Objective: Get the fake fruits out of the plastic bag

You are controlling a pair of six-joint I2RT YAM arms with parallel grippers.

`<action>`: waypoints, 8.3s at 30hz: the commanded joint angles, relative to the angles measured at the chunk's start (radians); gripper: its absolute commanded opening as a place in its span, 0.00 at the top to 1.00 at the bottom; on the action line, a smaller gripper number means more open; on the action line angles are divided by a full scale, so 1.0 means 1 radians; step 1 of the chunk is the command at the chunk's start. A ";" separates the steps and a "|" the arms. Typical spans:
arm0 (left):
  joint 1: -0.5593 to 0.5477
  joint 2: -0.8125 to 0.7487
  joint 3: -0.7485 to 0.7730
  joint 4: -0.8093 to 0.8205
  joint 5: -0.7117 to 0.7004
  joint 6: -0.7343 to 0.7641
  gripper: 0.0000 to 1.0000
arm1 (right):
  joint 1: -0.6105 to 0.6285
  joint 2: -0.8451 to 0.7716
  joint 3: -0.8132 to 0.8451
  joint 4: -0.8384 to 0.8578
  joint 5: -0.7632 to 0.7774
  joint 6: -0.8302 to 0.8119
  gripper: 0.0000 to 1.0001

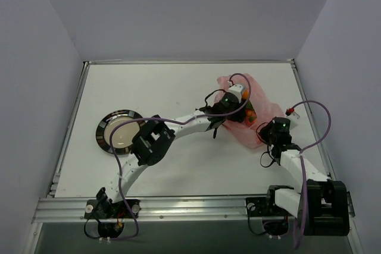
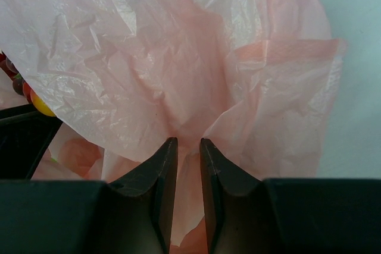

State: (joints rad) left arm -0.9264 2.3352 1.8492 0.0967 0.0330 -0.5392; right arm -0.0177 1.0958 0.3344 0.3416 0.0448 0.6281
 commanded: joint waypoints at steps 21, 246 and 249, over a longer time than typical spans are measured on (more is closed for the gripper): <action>0.029 0.076 0.245 -0.083 0.038 0.050 0.64 | 0.012 -0.005 0.000 0.030 0.015 -0.008 0.81; 0.541 -1.174 -1.243 -0.143 -0.588 -0.262 0.72 | -0.018 -0.123 -0.064 0.053 -0.025 0.025 1.00; 0.548 -1.127 -1.233 -0.083 -0.602 -0.248 0.65 | -0.014 -0.126 -0.066 0.054 -0.022 0.025 1.00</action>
State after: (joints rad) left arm -0.3897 1.1839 0.5594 -0.0723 -0.5354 -0.7963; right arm -0.0383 0.9615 0.2687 0.3637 0.0196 0.6636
